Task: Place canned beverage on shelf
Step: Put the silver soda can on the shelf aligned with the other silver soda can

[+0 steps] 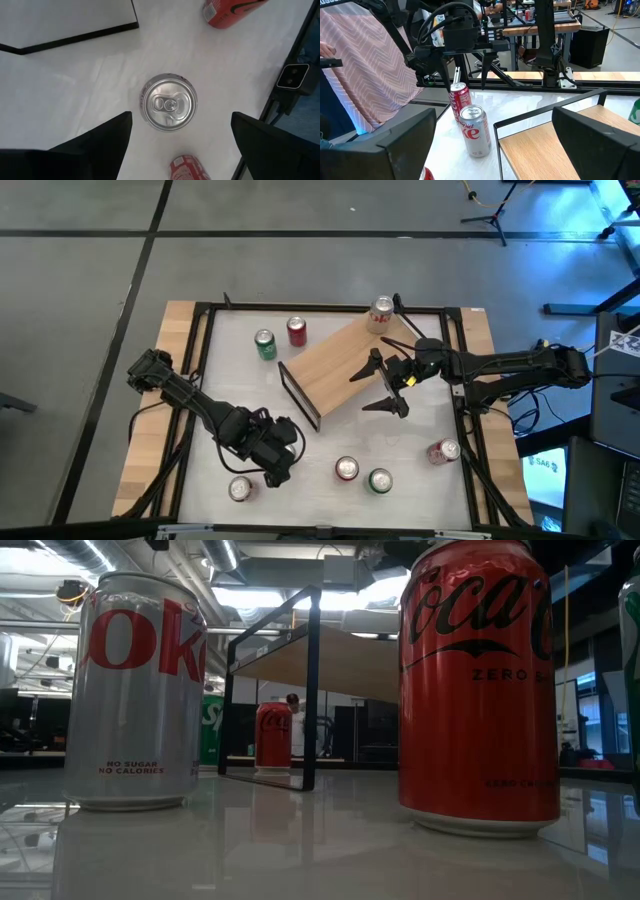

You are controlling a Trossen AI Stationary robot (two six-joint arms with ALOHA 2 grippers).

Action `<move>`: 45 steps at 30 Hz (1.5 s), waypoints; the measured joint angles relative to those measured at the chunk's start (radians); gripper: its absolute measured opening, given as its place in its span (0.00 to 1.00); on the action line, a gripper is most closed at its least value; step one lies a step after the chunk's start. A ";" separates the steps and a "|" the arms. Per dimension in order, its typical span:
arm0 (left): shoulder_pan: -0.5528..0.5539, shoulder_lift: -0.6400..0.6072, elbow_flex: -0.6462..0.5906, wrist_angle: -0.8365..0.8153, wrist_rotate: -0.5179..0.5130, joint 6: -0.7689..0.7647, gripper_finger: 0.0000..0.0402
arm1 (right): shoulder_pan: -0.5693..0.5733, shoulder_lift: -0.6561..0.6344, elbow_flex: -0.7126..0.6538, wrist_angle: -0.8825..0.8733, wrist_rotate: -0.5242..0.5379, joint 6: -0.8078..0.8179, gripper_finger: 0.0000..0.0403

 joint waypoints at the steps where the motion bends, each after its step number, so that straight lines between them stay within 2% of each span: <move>1: 0.000 0.000 0.000 0.000 0.000 0.000 0.84 | 0.000 0.000 0.000 0.000 0.000 0.000 0.98; 8: 0.006 0.021 0.000 -0.006 0.000 0.007 0.95 | 0.000 0.000 0.000 -0.002 0.000 0.000 0.98; 11: 0.015 0.053 0.000 -0.011 0.033 0.012 0.99 | 0.000 0.000 0.000 -0.009 0.000 0.000 0.98; 16: 0.025 0.105 0.000 -0.015 0.113 0.034 0.98 | 0.000 0.000 0.000 -0.020 0.000 0.000 0.98; 34: 0.061 0.195 0.000 -0.033 0.087 0.065 0.98 | -0.002 0.000 0.000 -0.021 0.000 -0.001 0.98; 45: 0.053 0.203 0.000 -0.025 0.048 0.086 0.98 | -0.002 0.000 0.000 -0.021 0.000 -0.001 0.98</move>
